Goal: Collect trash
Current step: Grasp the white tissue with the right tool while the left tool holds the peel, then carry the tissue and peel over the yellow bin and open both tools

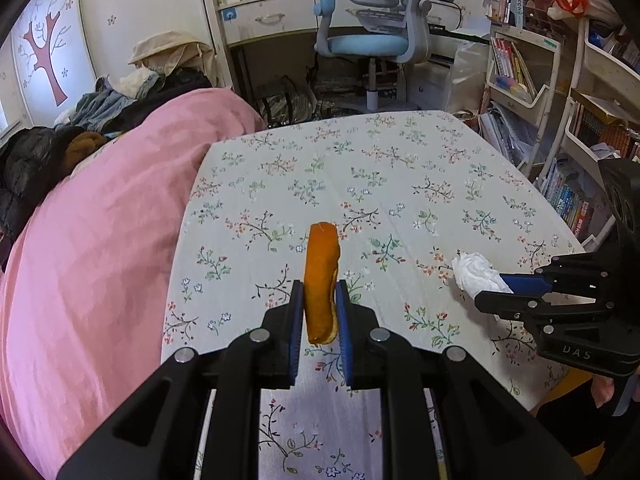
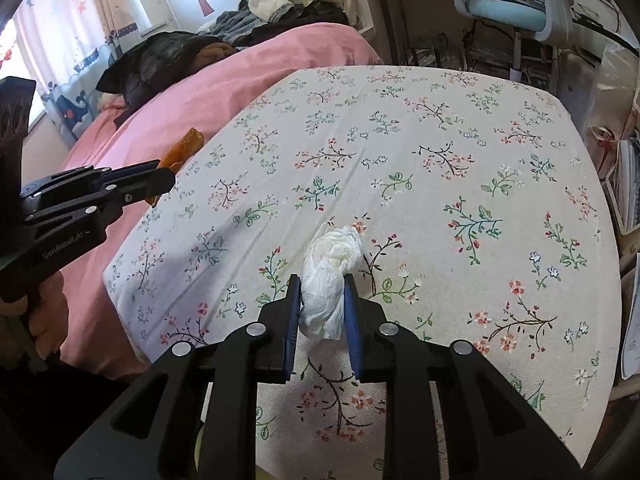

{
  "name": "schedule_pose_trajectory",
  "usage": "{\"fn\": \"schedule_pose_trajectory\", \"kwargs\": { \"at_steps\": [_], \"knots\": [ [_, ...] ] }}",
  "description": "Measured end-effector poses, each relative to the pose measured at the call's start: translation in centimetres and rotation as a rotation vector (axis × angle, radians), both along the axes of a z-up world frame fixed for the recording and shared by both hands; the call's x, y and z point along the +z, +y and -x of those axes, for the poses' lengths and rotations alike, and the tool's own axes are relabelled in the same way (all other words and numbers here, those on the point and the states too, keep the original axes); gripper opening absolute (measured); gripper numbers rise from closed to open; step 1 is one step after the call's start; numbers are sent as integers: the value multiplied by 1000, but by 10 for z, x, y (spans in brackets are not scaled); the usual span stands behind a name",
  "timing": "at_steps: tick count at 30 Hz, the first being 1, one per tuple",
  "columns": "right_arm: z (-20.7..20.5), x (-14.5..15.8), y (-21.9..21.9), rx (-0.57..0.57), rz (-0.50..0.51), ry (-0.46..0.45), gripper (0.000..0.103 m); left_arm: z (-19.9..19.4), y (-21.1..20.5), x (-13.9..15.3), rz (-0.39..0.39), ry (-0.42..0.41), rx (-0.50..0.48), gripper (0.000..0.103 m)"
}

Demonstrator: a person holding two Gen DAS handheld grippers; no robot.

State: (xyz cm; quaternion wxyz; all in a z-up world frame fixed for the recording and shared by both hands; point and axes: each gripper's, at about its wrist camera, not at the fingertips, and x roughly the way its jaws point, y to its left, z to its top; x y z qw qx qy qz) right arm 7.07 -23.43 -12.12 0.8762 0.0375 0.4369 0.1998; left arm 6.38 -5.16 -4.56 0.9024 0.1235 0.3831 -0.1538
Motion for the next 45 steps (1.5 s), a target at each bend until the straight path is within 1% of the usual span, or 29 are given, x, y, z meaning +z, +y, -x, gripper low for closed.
{"fn": "schedule_pose_trajectory", "kwargs": {
  "at_steps": [14,32,41,45],
  "knots": [
    [2,5,-2,3,-38,-20,20,1,-1,2,-7,-26,1,16],
    [4,7,-1,21,-50,-33,20,2,-2,2,-9,-26,2,16],
    [14,17,-2,26,-65,-52,20,2,5,5,10,-21,27,16],
    [27,20,-3,24,-82,-57,20,9,4,8,30,-24,38,16]
  ]
}}
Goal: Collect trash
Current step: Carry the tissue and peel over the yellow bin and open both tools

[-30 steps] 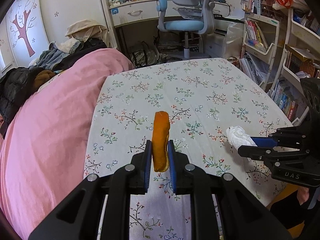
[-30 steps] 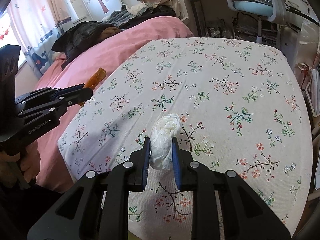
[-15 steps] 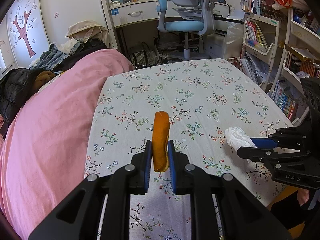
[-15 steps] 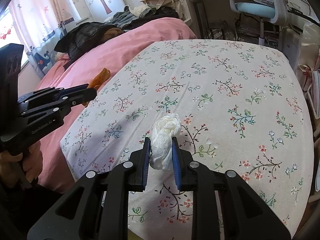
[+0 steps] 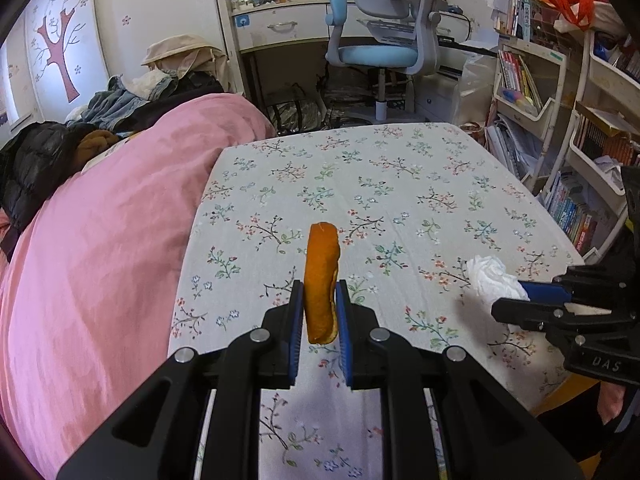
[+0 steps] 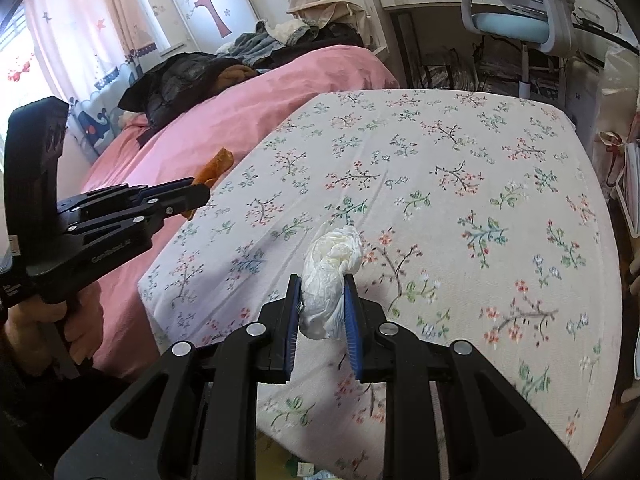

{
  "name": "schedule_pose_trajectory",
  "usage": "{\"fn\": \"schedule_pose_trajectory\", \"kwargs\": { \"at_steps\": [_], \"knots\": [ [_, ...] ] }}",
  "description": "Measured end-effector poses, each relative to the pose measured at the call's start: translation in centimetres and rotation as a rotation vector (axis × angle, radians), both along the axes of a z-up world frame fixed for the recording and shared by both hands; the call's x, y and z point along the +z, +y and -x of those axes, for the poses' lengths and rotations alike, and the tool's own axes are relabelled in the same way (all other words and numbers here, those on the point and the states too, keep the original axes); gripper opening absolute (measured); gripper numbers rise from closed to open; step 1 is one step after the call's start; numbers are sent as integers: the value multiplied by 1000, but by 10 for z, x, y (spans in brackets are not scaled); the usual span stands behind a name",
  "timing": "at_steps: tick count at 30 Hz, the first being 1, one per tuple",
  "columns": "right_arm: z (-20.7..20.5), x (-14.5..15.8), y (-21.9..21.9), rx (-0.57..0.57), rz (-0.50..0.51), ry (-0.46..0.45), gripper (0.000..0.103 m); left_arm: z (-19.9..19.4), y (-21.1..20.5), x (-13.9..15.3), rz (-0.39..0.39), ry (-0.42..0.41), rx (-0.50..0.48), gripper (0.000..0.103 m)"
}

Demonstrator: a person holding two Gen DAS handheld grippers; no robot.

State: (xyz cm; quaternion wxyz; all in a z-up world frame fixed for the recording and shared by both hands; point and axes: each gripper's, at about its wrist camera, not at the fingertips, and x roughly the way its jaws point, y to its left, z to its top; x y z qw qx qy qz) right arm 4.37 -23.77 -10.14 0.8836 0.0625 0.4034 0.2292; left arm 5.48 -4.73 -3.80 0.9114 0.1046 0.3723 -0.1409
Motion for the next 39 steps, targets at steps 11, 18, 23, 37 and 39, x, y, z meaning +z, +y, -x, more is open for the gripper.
{"fn": "schedule_pose_trajectory", "kwargs": {
  "at_steps": [11,18,23,37,39],
  "knots": [
    [63,0,14,51,14,10,20,40,-13,-5,11,0,-30,17],
    [105,-7,18,75,29,36,20,58,-11,-7,39,5,-13,17],
    [125,-11,13,66,21,49,20,72,-9,-10,51,11,-5,17],
    [150,-20,6,47,11,94,20,122,-18,-39,56,126,-7,17],
    [151,-22,7,52,17,100,20,127,-18,-43,63,145,-1,17]
  ]
}}
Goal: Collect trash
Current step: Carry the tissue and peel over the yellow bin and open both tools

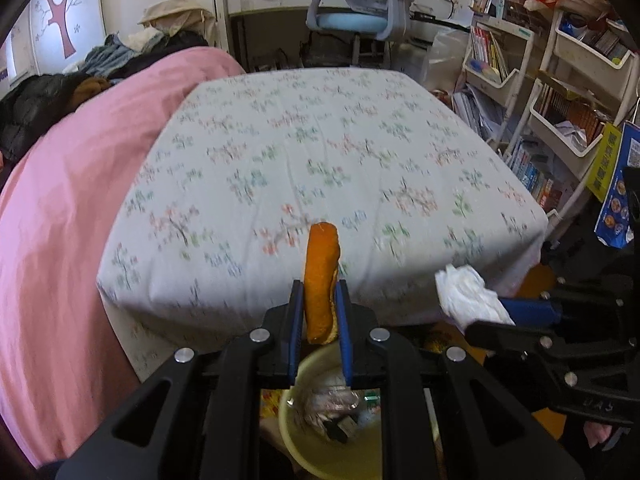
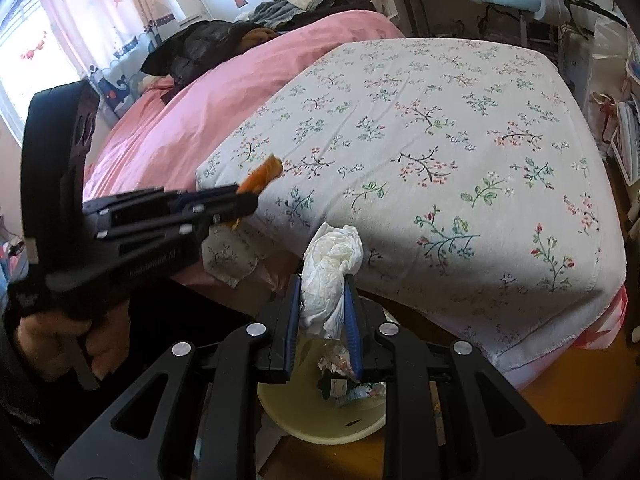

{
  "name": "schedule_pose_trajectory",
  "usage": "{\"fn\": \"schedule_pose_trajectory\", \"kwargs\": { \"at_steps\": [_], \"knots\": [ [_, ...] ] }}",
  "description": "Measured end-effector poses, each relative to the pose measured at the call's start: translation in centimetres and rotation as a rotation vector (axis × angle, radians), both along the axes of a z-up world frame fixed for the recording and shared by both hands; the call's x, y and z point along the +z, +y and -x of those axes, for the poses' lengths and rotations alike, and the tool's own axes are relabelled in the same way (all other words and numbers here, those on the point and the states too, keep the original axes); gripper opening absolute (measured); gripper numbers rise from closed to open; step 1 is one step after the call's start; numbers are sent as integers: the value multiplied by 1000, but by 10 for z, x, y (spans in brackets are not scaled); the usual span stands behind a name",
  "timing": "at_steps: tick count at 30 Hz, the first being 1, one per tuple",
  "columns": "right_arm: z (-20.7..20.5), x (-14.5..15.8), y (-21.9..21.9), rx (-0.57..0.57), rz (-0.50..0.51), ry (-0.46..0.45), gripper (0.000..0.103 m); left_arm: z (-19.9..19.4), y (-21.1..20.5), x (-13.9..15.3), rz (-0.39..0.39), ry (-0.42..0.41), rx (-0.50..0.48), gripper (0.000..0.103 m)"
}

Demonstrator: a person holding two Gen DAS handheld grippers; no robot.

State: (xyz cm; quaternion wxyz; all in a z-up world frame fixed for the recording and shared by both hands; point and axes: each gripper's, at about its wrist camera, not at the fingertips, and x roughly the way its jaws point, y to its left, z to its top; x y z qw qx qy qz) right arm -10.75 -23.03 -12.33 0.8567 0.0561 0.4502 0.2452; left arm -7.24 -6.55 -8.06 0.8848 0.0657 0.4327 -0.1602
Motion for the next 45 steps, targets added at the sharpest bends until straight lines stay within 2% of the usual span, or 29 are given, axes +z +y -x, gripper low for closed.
{"fn": "schedule_pose_trajectory", "kwargs": {
  "at_steps": [6,25,29,30,31,33,37,41,45],
  "knots": [
    [2,-8,9,26,23,24,20,9,2,-14,22,70,29,17],
    [3,-20,17,57,70,69,20,24,-4,-33,1,167,33,17],
    [1,-29,21,76,90,120,20,25,-5,-41,-7,221,40,18],
    [1,-37,24,94,105,161,25,26,-5,-43,-14,236,41,26],
    [1,-43,27,102,131,183,30,27,-5,-45,-22,245,42,45],
    [2,-49,31,101,191,194,37,29,-4,-44,-59,225,73,52],
    [-1,-42,22,49,162,170,49,26,3,-35,-20,200,104,58],
    [-7,-37,9,-35,148,148,52,26,9,-24,-1,128,153,65],
    [-8,-15,-3,-131,136,17,55,25,15,-10,10,26,215,77]
  ]
}}
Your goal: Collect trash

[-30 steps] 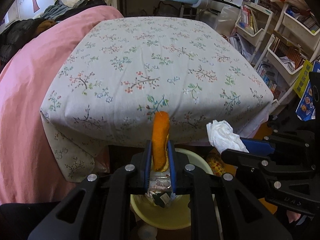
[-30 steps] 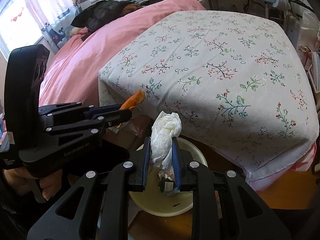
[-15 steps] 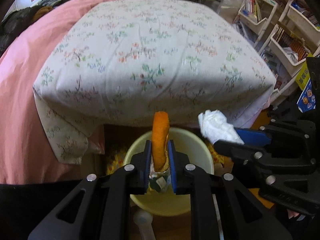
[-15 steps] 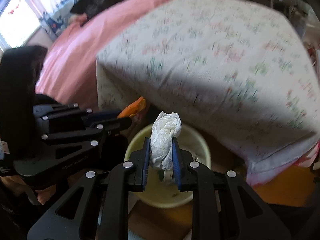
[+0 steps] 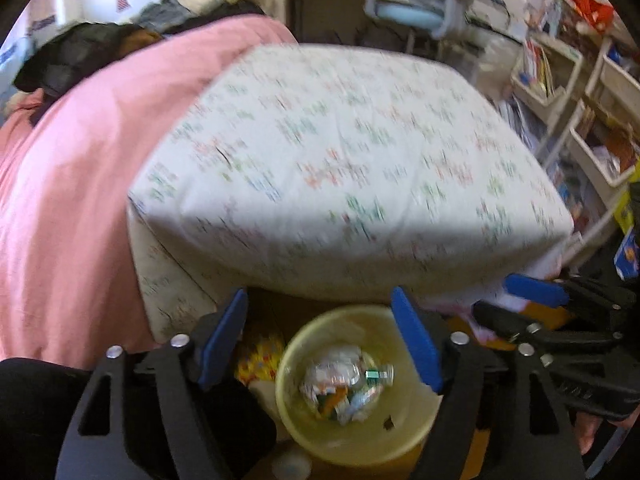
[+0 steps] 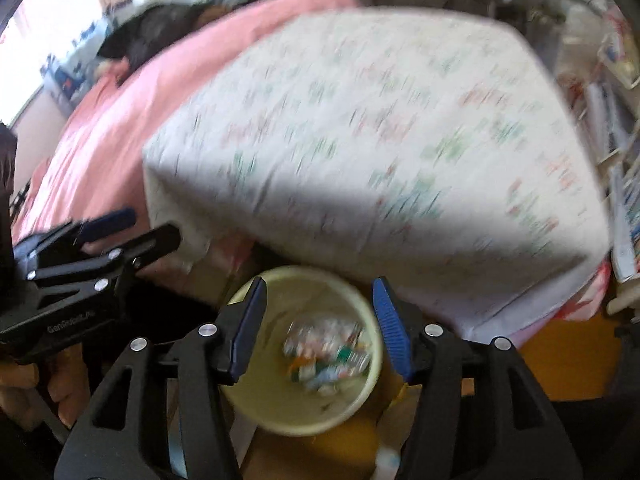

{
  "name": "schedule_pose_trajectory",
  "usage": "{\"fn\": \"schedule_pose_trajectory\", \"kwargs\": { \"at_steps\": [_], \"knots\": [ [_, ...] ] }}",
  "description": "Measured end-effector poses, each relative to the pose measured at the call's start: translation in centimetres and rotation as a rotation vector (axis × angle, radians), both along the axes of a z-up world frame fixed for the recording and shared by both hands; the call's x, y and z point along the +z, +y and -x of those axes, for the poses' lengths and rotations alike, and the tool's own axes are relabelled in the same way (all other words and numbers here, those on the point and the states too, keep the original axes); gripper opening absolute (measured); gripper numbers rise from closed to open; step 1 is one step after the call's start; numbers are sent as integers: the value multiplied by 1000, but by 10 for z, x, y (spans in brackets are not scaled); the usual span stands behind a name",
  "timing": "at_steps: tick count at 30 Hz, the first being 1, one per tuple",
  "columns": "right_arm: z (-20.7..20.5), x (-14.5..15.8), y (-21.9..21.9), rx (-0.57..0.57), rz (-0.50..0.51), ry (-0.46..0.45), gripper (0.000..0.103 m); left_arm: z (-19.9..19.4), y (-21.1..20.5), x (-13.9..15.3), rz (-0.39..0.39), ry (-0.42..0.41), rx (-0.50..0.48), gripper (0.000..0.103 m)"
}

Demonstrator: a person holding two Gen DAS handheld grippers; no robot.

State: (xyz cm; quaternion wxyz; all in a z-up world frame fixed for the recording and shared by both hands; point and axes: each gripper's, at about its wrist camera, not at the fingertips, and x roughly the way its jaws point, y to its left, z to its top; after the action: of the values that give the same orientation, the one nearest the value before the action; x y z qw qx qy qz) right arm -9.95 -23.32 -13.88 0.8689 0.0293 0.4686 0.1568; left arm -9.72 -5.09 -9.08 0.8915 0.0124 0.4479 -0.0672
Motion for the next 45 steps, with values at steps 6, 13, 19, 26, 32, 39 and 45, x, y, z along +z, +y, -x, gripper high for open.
{"fn": "schedule_pose_trajectory", "kwargs": {
  "at_steps": [6,13,19,26,32,39,45],
  "knots": [
    [9,31,-2,-79,69,-236,69,-3,11,14,4,-117,92,88],
    [17,49,-1,-109,124,-392,73,-2,12,24,-33,-214,132,93],
    [17,50,-2,-130,136,-420,79,-1,15,29,-37,-251,151,94],
    [17,51,-3,-145,140,-431,80,-1,16,31,-43,-265,171,95],
    [20,50,-2,-149,148,-442,81,0,13,32,-68,-282,160,95],
    [19,50,-2,-153,153,-444,82,2,16,36,-70,-316,171,95],
    [19,50,-2,-154,153,-445,83,3,15,36,-80,-333,159,95]
  ]
}}
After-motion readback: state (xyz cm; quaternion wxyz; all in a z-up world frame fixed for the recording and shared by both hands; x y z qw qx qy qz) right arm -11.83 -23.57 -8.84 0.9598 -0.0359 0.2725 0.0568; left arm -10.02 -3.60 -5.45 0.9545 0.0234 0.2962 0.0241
